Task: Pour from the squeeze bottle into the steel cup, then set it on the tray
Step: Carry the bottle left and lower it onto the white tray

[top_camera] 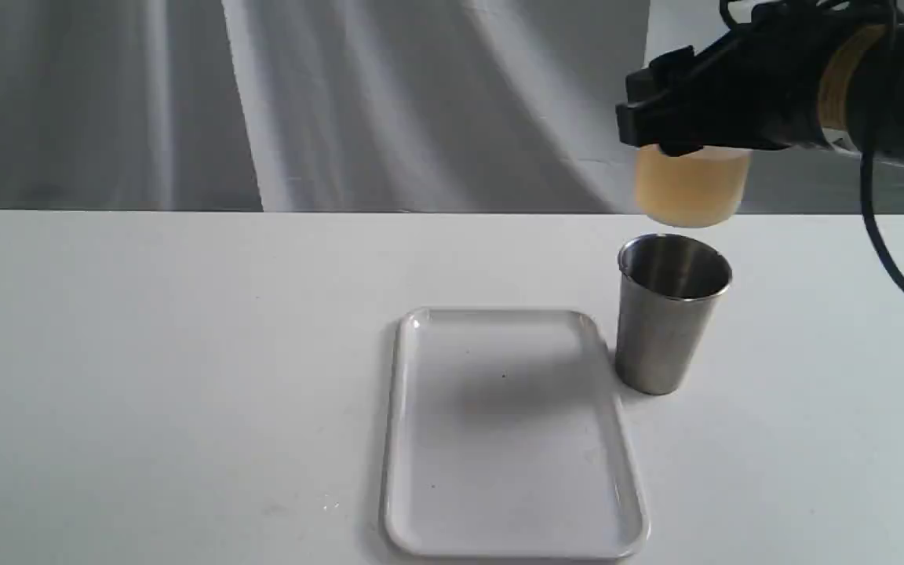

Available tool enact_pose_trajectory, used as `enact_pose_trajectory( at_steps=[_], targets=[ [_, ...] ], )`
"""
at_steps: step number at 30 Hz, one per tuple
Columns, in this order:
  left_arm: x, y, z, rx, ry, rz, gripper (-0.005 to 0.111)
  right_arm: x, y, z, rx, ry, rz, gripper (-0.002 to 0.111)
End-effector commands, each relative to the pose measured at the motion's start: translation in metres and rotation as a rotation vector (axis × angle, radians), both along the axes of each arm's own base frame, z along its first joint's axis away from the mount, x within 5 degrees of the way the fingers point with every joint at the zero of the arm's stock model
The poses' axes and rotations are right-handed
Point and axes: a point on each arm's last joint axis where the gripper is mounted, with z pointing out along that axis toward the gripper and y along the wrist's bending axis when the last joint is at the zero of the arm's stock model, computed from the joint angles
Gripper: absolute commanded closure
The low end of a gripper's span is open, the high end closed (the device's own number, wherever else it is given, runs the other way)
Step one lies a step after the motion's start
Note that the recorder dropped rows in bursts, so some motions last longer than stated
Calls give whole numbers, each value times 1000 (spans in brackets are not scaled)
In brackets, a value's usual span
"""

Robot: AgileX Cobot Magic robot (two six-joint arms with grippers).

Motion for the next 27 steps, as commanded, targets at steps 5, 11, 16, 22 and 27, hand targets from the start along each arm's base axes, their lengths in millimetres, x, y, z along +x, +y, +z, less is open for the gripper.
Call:
enact_pose_trajectory(
  at_steps=[5,11,16,22,27],
  targets=[
    [0,0,-1,-3,-5,2,107,9,23,-8,135,-15,143,99],
    [0,0,-1,-3,-5,2,107,24,56,-45,53,15,248,99],
    [0,0,-1,-5,-5,2,107,32,75,-75,53,61,292,99],
    [0,0,-1,-5,-5,2,107,40,87,-108,65,118,294,99],
    [0,0,-1,-4,-5,2,107,44,95,-133,96,164,285,99]
  ],
)
